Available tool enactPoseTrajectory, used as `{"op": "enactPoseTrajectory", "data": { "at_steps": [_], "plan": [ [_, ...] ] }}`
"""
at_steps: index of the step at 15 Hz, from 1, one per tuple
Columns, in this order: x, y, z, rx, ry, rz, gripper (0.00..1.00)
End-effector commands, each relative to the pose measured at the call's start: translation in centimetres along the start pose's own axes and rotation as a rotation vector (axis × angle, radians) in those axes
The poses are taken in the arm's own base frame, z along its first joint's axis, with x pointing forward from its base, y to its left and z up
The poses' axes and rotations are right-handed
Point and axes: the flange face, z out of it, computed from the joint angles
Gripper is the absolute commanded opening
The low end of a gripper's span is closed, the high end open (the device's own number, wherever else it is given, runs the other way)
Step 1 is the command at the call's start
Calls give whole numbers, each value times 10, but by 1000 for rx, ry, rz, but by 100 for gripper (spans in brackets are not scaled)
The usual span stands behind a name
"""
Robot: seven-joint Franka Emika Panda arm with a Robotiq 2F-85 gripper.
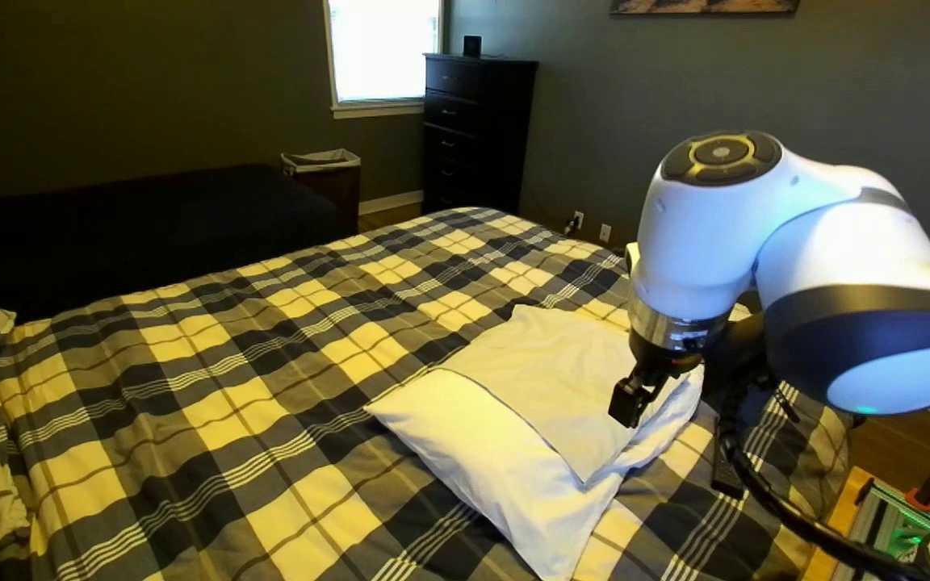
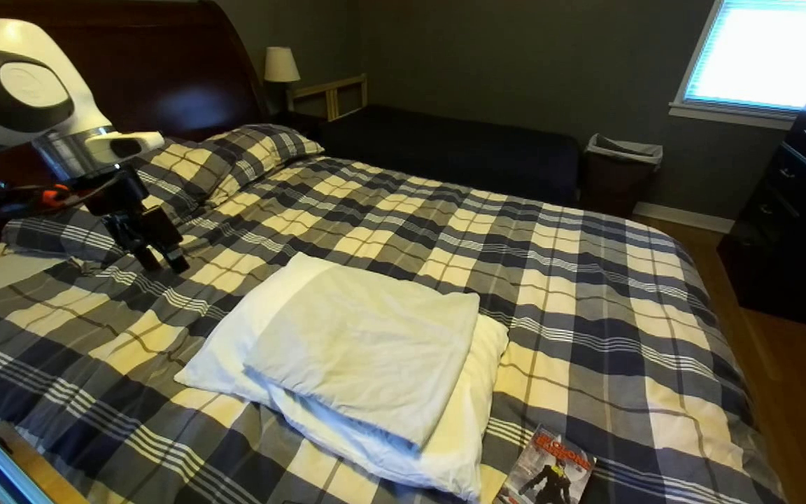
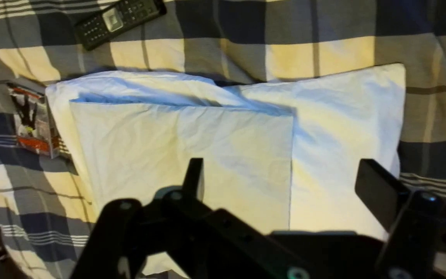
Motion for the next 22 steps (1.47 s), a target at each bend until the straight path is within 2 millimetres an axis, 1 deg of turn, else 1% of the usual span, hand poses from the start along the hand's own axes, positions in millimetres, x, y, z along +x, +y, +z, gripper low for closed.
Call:
{"op": "enactPoseTrajectory", "data": {
  "at_steps": [1,3,4,6,9,10,11,12,13,17,18,22],
  "plan": [
    [1,-10,31,-126,55,-49,100],
    [2,-14,49,-150,81,-51,100],
    [-1,-6,29,-136,69,-50,100],
    [1,-10,42,-146,70,-54,100],
    [3,-12,46,-146,60,-56,100],
    [10,-11,64,-137,12,-60,100],
    [13,-13,72,-122,7,-80,100],
    [15,-12,83,-140,-7,-89,100],
    [15,-14,90,-140,-21,-103,100],
    [17,-26,118,-237,-34,-151,100],
    [17,-31,125,-244,-19,-157,100],
    [24,-44,153,-264,3,-186,100]
  ]
}}
